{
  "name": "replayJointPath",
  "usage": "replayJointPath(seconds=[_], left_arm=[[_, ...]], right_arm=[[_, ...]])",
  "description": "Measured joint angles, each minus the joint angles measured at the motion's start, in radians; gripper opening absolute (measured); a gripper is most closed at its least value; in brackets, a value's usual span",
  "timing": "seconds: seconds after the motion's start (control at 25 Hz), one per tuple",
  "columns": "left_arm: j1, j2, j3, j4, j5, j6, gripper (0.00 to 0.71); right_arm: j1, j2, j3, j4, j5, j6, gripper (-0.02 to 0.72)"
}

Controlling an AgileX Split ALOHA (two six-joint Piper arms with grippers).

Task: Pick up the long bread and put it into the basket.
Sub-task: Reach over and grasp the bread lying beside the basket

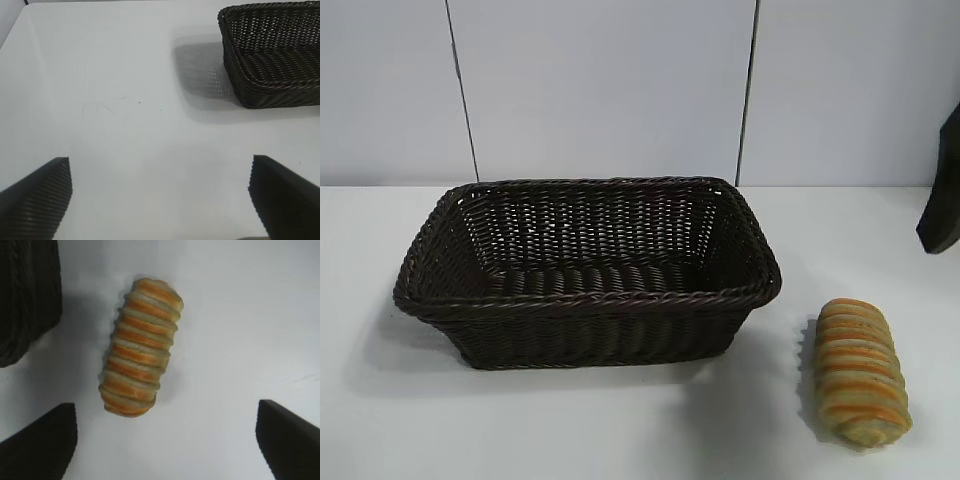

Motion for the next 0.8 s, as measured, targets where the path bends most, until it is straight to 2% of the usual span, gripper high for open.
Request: replayJointPath(seconds=[0.32,0.56,0.64,0.76,0.8], left_arm=[[0.0,0.0,0.0,0.0,0.0,0.0,0.695],[0.0,0.0,0.0,0.0,0.0,0.0,0.695],[0.0,0.0,0.0,0.0,0.0,0.0,0.695],[0.0,0.0,0.0,0.0,0.0,0.0,0.695],[0.0,0.0,0.0,0.0,0.0,0.0,0.695]], right_arm=[[0.0,0.187,0.0,0.025,-0.142,0.001,0.694],[0.0,0.236,0.0,0.039,-0.196,0.001,0.579],[0.0,0.247,0.0,0.041,-0.205,0.004,0.513],[0.0,0.267,0.0,0.045,-0.209,0.03,0.312],[0.0,0.274,0.0,0.046,-0.211,0.044,0.267]])
